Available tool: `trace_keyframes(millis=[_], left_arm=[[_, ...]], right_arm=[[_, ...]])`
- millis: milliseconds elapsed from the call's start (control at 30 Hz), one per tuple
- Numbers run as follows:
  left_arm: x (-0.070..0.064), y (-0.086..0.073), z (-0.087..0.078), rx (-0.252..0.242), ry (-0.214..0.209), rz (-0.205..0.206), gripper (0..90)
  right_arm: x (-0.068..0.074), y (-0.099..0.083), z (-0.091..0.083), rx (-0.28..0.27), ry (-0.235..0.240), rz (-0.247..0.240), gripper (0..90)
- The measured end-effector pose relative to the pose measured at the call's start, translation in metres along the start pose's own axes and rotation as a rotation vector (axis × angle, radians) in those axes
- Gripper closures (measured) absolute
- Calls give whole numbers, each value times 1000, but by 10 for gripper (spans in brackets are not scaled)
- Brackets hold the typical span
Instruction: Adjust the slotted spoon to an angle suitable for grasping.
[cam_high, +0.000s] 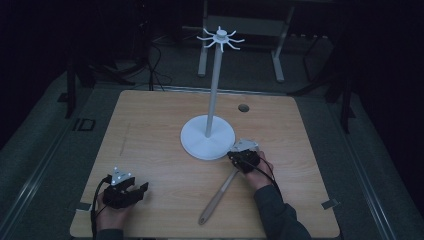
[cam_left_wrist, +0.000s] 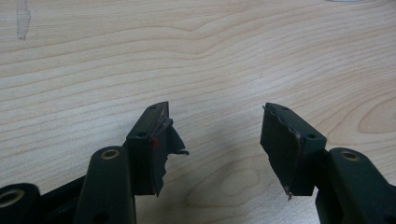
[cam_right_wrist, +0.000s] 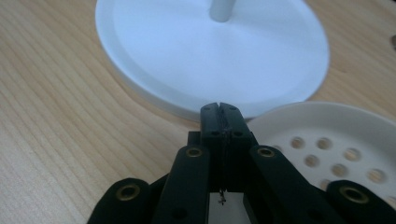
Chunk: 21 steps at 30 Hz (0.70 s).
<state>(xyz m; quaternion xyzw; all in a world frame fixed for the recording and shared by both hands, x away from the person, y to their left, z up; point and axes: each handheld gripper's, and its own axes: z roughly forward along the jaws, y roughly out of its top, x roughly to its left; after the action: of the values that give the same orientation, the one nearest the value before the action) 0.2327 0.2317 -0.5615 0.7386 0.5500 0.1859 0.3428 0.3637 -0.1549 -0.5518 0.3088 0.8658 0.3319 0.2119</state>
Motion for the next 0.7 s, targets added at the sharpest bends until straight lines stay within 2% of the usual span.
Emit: trace_keyframes(millis=[267, 433, 567, 700], left_arm=[[0, 0, 1, 1, 0, 0, 431], [0, 0, 1, 1, -1, 0, 431], [0, 0, 0, 1, -1, 0, 431], [0, 0, 0, 1, -2, -1, 431]], right_arm=[[6, -2, 15, 73, -6, -47, 898], [6, -1, 18, 87, -9, -50, 900], [7, 0, 18, 100, -31, -70, 900], [4, 0, 17, 116, -56, -68, 900]])
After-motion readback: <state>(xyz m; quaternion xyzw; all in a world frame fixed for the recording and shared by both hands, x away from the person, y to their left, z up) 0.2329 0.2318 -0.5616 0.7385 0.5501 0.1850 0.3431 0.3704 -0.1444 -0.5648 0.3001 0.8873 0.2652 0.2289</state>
